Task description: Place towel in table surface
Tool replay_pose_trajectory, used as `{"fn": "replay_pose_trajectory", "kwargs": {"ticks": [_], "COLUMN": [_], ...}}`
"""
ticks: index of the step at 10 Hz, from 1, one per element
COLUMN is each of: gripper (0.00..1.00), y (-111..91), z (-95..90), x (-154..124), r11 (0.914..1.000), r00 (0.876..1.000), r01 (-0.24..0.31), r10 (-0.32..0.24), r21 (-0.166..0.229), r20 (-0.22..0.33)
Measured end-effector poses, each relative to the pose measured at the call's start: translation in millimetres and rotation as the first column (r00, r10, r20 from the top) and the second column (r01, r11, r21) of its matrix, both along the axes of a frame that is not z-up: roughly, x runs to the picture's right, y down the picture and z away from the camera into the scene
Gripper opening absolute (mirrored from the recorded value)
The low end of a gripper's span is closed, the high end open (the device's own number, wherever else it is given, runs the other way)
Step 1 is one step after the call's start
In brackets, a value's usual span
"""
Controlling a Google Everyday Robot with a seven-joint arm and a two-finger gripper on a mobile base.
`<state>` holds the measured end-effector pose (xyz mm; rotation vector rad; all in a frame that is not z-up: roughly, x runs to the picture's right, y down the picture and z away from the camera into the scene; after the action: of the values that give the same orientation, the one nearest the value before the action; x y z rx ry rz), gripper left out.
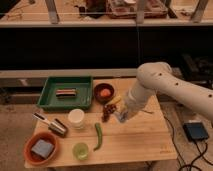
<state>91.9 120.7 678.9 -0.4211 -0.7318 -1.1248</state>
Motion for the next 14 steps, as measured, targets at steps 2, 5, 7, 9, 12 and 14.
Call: {"fn": "replay_pose_trajectory", "kwargs": {"ticks": [2,5,7,9,12,14], "gripper": [0.0,0.03,0.19,0.41,0.72,0.8], "y": [30.0,80.6,109.9,122.9,123.2,122.2], "z": [36.7,94.7,127.1,148.2,143.8,142.4], "x": [-2.3,-10.0,-12.5,-16.6,-14.2,-12.9], "r11": [0.9995,0.9963,0.9927,0.9896,0.9894,0.989], "r00": [1.0,1.0,1.0,1.0,1.0,1.0], "r01": [-0.008,-0.01,-0.013,-0.023,-0.012,-0.011], "r10": [0.007,0.009,0.011,0.021,0.01,0.008], "r21": [-0.031,-0.085,-0.12,-0.142,-0.145,-0.148], "r20": [-0.008,-0.013,-0.018,-0.021,-0.019,-0.019]}}
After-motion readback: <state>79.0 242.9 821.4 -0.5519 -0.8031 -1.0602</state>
